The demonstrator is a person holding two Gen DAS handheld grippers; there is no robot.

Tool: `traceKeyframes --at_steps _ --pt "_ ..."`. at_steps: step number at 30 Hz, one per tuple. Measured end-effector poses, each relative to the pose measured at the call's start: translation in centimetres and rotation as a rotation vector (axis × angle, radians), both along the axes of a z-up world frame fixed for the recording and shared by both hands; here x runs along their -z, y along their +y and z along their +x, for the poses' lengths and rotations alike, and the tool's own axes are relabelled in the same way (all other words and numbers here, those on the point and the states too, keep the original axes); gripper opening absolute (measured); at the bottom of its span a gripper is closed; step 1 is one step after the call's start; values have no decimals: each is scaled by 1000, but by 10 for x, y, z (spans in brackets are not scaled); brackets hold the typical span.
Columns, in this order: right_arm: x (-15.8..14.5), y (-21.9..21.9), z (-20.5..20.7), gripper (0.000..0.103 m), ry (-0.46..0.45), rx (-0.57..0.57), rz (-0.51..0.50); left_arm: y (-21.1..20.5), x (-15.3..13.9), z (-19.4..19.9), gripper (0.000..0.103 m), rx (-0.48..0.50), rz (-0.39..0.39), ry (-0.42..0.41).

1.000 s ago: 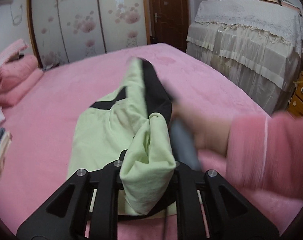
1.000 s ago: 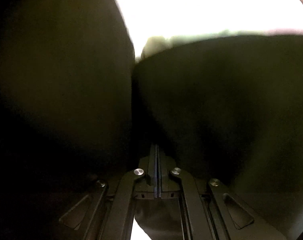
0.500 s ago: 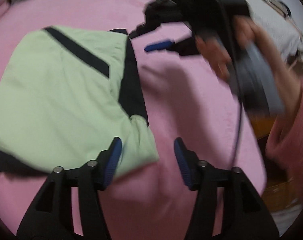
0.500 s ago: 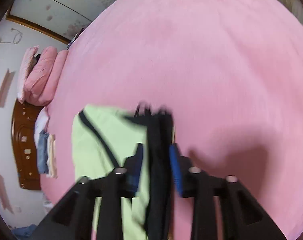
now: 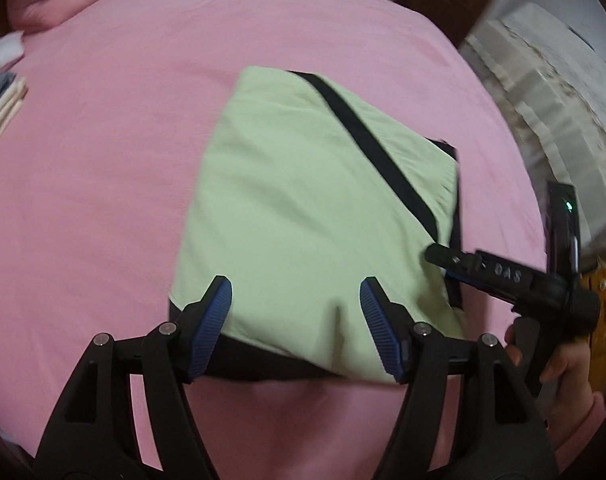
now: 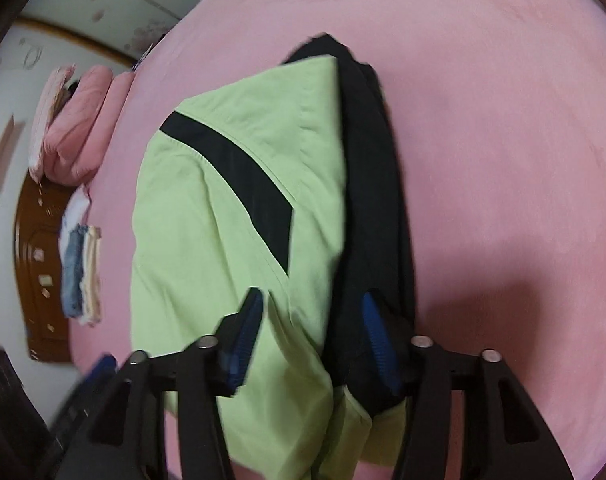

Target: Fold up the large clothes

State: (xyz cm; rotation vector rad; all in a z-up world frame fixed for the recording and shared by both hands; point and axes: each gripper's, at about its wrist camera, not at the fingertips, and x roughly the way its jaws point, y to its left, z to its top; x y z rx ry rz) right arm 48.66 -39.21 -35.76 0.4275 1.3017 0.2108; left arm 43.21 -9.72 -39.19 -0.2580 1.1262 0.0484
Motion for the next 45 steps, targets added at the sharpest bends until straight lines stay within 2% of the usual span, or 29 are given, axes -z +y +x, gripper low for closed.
traceKeyframes --at_steps 3,5,6,8,10,11,13,14,16,18,20,21,24,25,27,29,30,31,32,33,34,35,36,37,38,40,43,44,45 --pt "1 9 25 55 -16 1 -54 14 10 8 64 -39 -20 -2" --pt "5 14 32 26 -8 -4 -13 22 13 11 64 -51 -14 16" --pt "5 21 38 3 -10 -5 -8 24 16 13 64 -52 -7 30" --pt "-20 25 33 3 -100 14 -87 25 18 18 64 -45 -2 40" --pt "-51 20 24 2 -205 44 -80 28 19 22 64 -36 -13 39" --pt "-61 15 22 2 -224 57 -59 29 21 25 64 -31 -23 42" --pt "-62 9 22 2 -199 71 -87 29 31 33 64 -19 -39 76" --pt "-55 7 23 2 -176 76 -140 29 37 37 64 -16 -36 102" --pt "-32 7 27 2 -131 82 -225 24 47 44 64 4 8 117" --pt "-8 -5 32 3 -71 134 -239 18 53 49 64 36 67 112" --pt "0 -18 32 20 -41 208 -229 10 56 51 64 83 135 103" --pt "-4 -21 28 36 -46 254 -266 8 56 50 64 93 142 95" --pt "-35 -20 16 39 -133 373 -446 13 45 45 62 96 79 80" --pt "-45 -23 11 39 -157 382 -432 16 41 44 58 94 36 65" --pt "-53 -6 12 39 -193 348 -312 18 35 44 33 98 -1 52" --pt "-63 1 3 38 -198 240 -166 16 33 44 22 127 -32 49" --pt "-62 10 0 34 -186 171 -80 12 30 38 17 146 -49 56" --pt "-54 25 -2 21 -160 88 72 8 35 38 15 165 -70 74" --pt "-43 41 -4 16 -125 57 187 6 41 37 15 171 -78 100" --pt "-28 54 -6 3 -61 41 282 4 49 37 15 169 -72 138" --pt "-12 62 -9 1 17 26 320 4 58 35 15 163 -55 176" --pt "2 66 -11 1 90 8 282 7 65 32 13 161 -34 197" --pt "14 66 -16 1 133 5 187 10 68 30 6 160 -21 203" --pt "20 58 -21 0 145 31 117 14 70 26 0 154 -12 202" --pt "21 40 -29 0 127 99 85 17 70 23 1 154 -26 195" --pt "11 10 -42 0 90 202 73 23 66 20 1 134 -45 187" --pt "-21 2 -49 0 107 272 -432 22 60 21 1 123 47 183" --pt "-28 -3 -50 0 104 284 -450 20 56 21 1 126 64 178" --pt "-34 -8 -50 0 104 301 -380 18 52 21 1 130 72 176"
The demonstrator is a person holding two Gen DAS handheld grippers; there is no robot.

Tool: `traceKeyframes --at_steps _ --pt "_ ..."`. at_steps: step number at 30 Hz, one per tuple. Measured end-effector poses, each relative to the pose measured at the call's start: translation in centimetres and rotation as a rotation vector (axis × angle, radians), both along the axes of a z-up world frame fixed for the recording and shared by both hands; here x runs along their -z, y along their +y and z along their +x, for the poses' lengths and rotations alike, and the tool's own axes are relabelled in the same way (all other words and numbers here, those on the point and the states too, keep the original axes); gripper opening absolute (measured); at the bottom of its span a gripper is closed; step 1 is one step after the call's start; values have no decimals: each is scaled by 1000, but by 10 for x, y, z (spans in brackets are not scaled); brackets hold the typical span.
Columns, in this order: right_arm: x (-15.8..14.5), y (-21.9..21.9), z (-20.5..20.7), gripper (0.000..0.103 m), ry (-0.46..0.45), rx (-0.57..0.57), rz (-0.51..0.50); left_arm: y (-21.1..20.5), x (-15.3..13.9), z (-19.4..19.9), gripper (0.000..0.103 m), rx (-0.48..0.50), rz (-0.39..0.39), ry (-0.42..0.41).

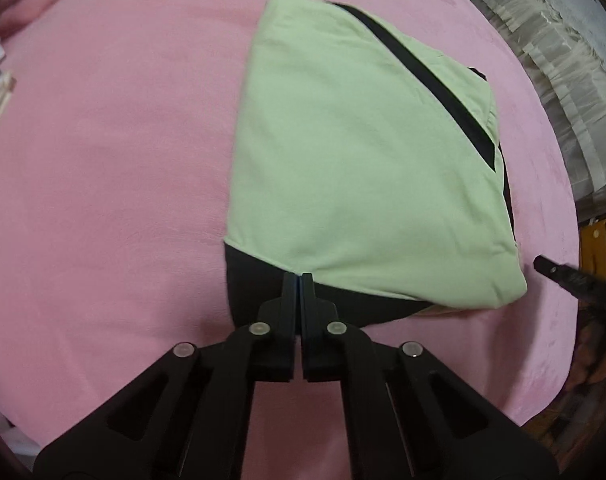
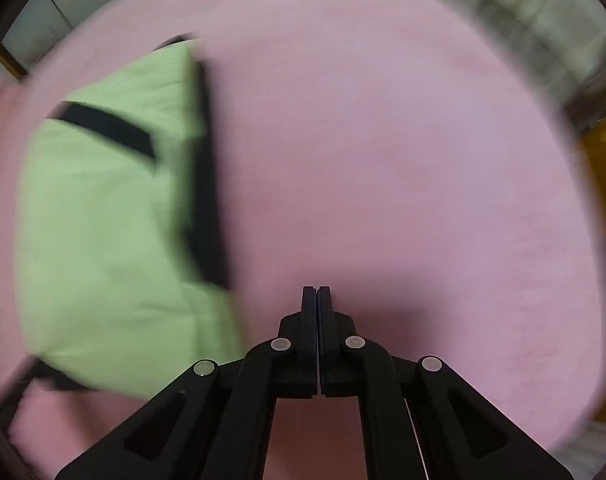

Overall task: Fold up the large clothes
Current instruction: 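Press the green folded bundle flat with both grippers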

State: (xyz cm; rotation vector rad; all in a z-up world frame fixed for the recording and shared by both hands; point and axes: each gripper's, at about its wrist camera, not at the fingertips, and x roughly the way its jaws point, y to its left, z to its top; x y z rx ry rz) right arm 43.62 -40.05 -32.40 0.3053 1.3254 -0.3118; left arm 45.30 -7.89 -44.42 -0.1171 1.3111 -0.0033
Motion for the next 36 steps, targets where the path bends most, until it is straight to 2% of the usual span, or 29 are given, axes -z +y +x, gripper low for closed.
traceKeyframes --at_steps 2,4,5,8,9,11,13,15,16,17,19,23,25,27,30,31,33,34,36 --pt "-11 5 4 0 22 16 64 -4 -5 1 1 -1 11 9" --pt "-26 -13 -18 0 48 -54 29 -11 -11 5 1 -8 19 27" --pt "-32 -4 -19 0 51 -95 6 -14 -14 6 1 -16 21 26" --pt "-38 37 -20 0 57 -174 35 -16 -22 2 1 -28 22 37" --pt "-31 77 -18 0 62 -185 44 -19 -23 4 1 -29 19 50" --pt "-29 112 -13 1 73 -211 75 -21 -26 6 2 -33 2 66" --pt "-28 142 -18 1 69 -228 89 -20 -29 6 12 -47 15 69" --pt "-40 153 -20 5 60 -240 81 -19 -31 6 56 -58 33 62" --pt "-37 157 -18 16 52 -244 83 -18 -35 6 61 -71 39 35" --pt "-39 161 -16 21 40 -248 88 -18 -38 7 62 -79 37 12" --pt "-44 165 -12 23 12 -266 101 -17 -41 11 62 -73 11 -4" --pt "-39 170 6 23 -14 -298 120 -16 -42 24 62 -64 -41 -23" --pt "-34 171 16 23 -7 -308 127 -16 -42 32 53 -60 -65 -36" --pt "-28 176 26 23 -4 -319 127 -19 -40 41 30 -38 -85 -34" --pt "-21 186 41 21 1 -346 133 -24 -31 55 17 -13 -83 -10" --pt "-18 189 45 19 5 -355 136 -27 -26 61 15 -7 -72 -2" --pt "-13 191 53 15 13 -373 149 -30 -18 70 5 8 -46 17" --pt "-10 194 58 10 15 -385 166 -32 -13 74 3 16 -29 29" --pt "-3 200 68 6 18 -407 173 -36 -5 83 1 37 1 40"
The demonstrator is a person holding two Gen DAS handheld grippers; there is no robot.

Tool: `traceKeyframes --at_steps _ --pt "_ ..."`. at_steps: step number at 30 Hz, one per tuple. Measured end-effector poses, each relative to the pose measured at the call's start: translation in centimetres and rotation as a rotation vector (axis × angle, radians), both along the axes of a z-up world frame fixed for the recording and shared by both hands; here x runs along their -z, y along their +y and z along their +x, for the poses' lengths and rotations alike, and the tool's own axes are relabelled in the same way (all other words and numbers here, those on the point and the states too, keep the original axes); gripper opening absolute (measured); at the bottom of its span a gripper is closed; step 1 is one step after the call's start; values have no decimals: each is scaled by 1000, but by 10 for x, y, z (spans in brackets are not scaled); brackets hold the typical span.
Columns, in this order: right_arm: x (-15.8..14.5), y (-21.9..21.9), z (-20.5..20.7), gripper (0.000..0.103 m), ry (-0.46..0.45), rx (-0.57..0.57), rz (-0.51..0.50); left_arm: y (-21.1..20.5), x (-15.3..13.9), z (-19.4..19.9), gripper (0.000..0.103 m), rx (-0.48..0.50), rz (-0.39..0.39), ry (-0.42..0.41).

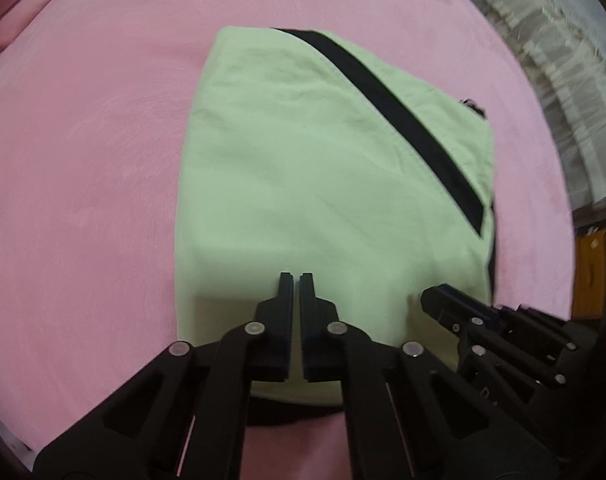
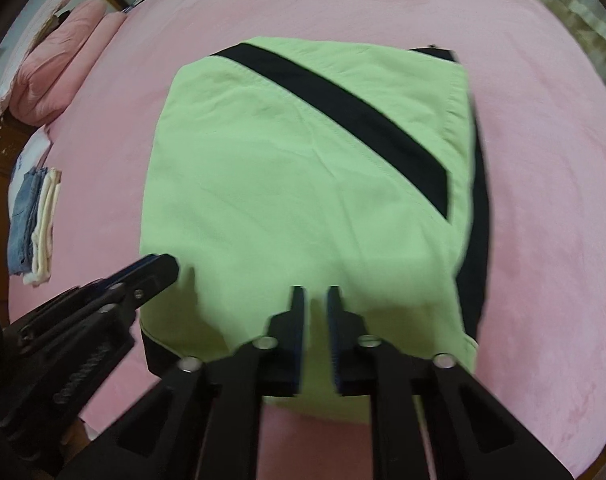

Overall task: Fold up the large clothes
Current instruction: 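Press the green folded bundle flat with both grippers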

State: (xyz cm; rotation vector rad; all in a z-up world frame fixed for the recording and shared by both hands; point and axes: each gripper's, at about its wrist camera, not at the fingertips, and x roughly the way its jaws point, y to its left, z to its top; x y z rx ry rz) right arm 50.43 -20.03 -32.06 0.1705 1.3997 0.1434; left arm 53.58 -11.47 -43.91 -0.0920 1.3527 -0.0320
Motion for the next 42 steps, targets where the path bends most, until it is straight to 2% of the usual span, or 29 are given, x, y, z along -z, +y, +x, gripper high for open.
traceKeyframes --at_steps 6,9,11,14,15,20,24,28,33,35,39,41,42 --pt "27 4 26 2 9 -21 47 8 23 28 0 -34 -30 -8" --pt "43 -4 37 1 -10 -37 -11 13 27 40 1 -16 -8 -62" --pt "48 -20 43 1 -7 -9 -34 18 28 49 0 -27 -7 -80" --pt "44 -48 52 0 -17 71 -83 22 25 62 0 -46 12 -111" --pt "41 -53 55 0 -29 85 -134 22 24 65 0 -44 26 -114" --pt "33 -54 61 0 -39 95 -235 13 18 73 0 -18 90 -113" --pt "25 -40 61 0 -56 32 -139 2 14 74 0 18 103 -112" --pt "24 -22 66 0 -87 -30 -52 -9 18 75 1 51 176 -112" --pt "35 -24 81 0 -117 -62 -18 -18 23 80 1 67 194 -124" --pt "38 -41 88 0 -130 -39 -1 -16 24 82 1 63 181 -125" --pt "40 -97 94 0 -146 117 -24 -12 26 87 0 61 142 -132" --pt "43 -110 94 0 -142 128 25 -4 25 91 0 66 137 -146" --pt "42 -110 94 0 -148 120 14 -1 25 90 0 71 142 -151"
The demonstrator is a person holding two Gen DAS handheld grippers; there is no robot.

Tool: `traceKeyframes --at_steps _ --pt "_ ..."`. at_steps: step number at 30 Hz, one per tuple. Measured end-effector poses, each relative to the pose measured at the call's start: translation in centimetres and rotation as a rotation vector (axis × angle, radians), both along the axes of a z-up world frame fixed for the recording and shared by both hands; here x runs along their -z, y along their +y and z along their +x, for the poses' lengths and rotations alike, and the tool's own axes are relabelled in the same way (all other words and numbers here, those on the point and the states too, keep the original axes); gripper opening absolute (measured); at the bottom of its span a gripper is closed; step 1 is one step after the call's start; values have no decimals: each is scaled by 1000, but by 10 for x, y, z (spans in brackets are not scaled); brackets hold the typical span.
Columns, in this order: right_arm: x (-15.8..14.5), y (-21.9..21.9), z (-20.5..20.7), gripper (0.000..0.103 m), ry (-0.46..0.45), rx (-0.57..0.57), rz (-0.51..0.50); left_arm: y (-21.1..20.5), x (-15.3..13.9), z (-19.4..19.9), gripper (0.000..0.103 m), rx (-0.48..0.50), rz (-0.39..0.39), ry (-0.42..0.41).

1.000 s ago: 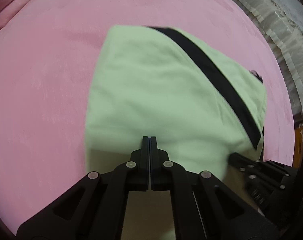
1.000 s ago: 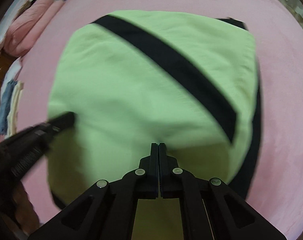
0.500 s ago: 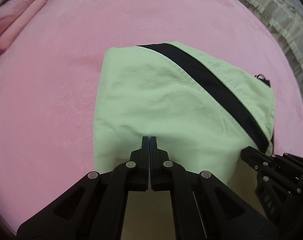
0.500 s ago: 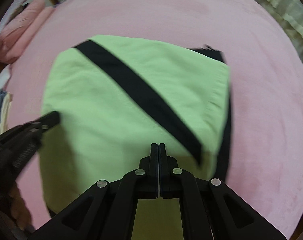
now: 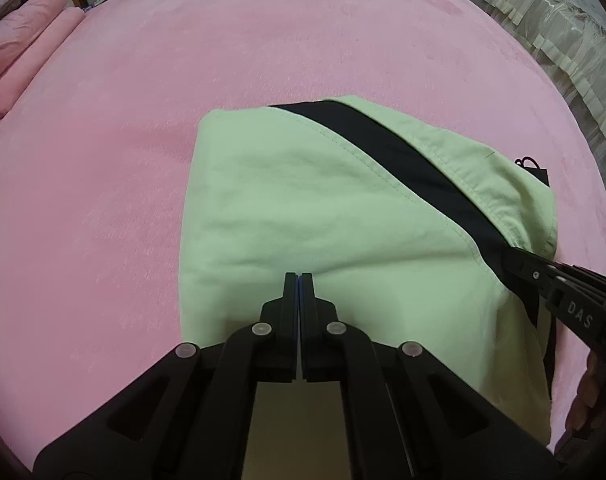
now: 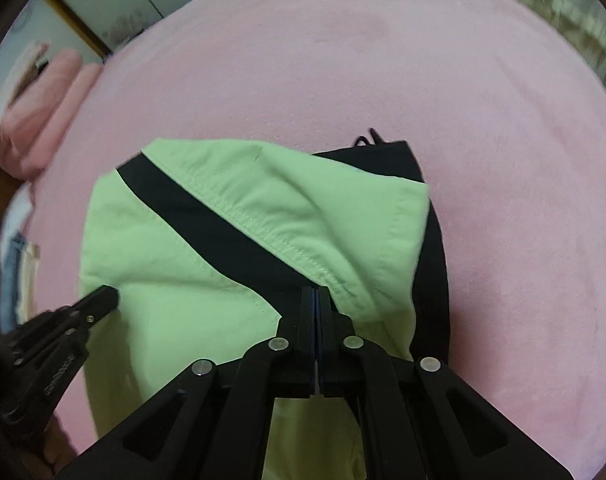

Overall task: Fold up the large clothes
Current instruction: 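Press the green folded bundle flat with both grippers, then smooth the green bundle surface with both grippers pressing and sliding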

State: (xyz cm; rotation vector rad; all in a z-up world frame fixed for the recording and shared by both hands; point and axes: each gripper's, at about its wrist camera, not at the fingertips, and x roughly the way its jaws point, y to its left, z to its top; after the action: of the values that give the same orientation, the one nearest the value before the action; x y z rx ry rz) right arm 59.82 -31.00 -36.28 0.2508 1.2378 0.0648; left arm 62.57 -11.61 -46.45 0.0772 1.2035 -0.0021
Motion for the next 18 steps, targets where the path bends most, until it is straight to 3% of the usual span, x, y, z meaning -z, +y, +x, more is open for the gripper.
traceKeyframes --at_steps 2,3,5,6,10,14,18 --pt "-9 3 -3 0 -16 -10 -45 -2 1 2 0 9 22 -14" --pt "-14 9 -3 0 -31 -9 -7 -2 1 3 0 12 29 -23" --pt "-17 16 -1 0 -49 -58 205 -3 3 4 0 10 30 -28" --pt "-17 22 1 0 -50 -85 264 -3 4 6 0 9 30 -27" --pt "-11 44 13 0 -125 -185 210 5 10 23 1 20 14 -21" --pt "5 13 22 0 -148 -76 226 18 12 29 0 34 -15 -9" --pt "3 -47 1 0 -183 131 122 26 12 32 0 23 -55 -4"
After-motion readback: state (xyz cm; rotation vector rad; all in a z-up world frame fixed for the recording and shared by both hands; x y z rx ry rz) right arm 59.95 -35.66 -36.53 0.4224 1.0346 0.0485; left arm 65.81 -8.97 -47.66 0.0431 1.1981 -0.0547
